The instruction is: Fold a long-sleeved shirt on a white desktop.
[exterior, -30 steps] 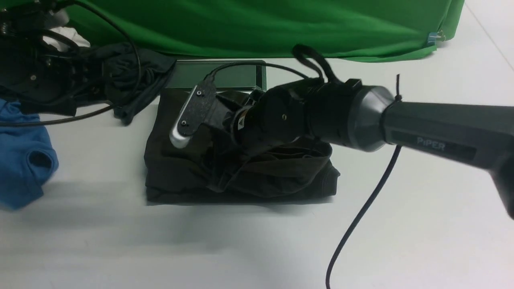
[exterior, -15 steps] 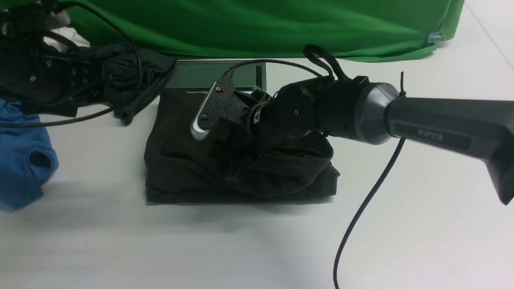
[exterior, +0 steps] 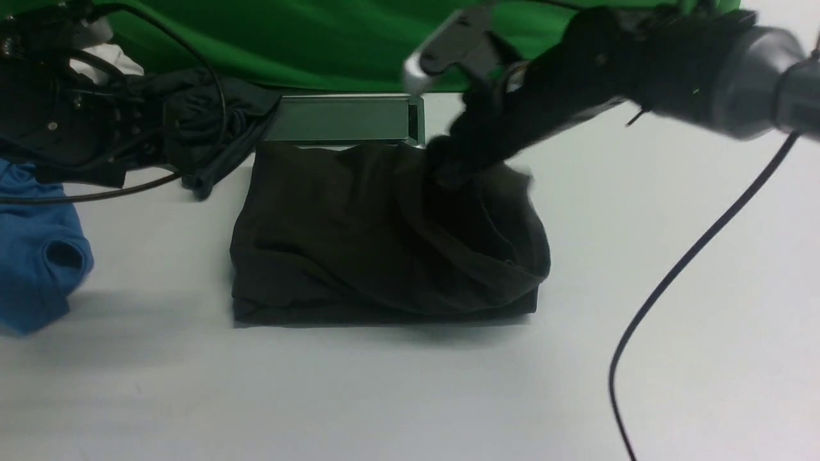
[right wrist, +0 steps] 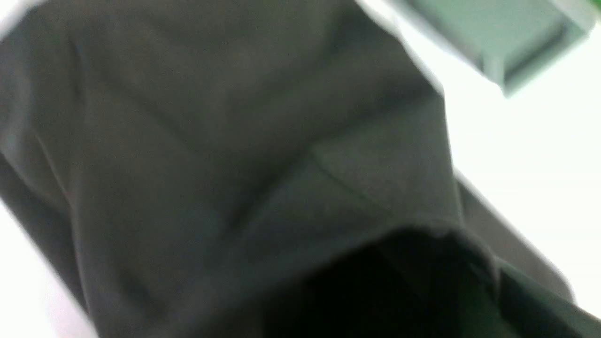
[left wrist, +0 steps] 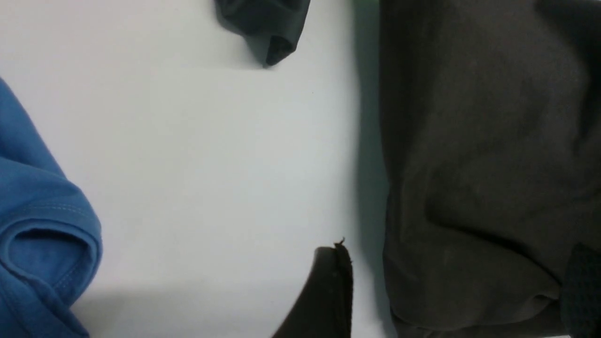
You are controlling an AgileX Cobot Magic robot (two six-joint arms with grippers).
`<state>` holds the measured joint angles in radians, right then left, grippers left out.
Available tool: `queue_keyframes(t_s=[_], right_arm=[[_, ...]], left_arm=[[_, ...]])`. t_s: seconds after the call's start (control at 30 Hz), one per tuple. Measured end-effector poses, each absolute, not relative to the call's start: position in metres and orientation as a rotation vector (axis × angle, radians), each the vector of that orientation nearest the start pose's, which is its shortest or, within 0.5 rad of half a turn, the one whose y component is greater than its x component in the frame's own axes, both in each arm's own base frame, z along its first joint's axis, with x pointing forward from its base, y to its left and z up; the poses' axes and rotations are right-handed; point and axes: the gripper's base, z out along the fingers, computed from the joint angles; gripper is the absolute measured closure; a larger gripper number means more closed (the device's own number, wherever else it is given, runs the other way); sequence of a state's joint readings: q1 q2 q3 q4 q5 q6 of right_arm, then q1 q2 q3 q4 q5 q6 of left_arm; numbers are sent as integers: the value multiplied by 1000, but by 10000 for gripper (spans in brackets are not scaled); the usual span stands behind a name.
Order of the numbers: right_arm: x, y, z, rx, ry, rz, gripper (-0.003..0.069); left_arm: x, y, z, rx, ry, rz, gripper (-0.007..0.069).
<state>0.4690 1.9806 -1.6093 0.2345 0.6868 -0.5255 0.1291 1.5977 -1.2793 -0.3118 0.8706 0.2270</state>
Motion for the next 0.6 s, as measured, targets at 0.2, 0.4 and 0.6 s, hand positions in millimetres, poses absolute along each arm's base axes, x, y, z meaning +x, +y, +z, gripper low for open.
queue_keyframes(t_s=[0.2,0.4,0.6], right_arm=[[392,181,223,-988,2492,245,621],[404,162,216,-924,2428,159,537],[423,161,232,-916,2198,28,428]], left_arm=[[337,22,290,-61,2627,-263,9],[337,22,290,-56,2627,-262,19],[337,22,290,-59,2626,-268,27]])
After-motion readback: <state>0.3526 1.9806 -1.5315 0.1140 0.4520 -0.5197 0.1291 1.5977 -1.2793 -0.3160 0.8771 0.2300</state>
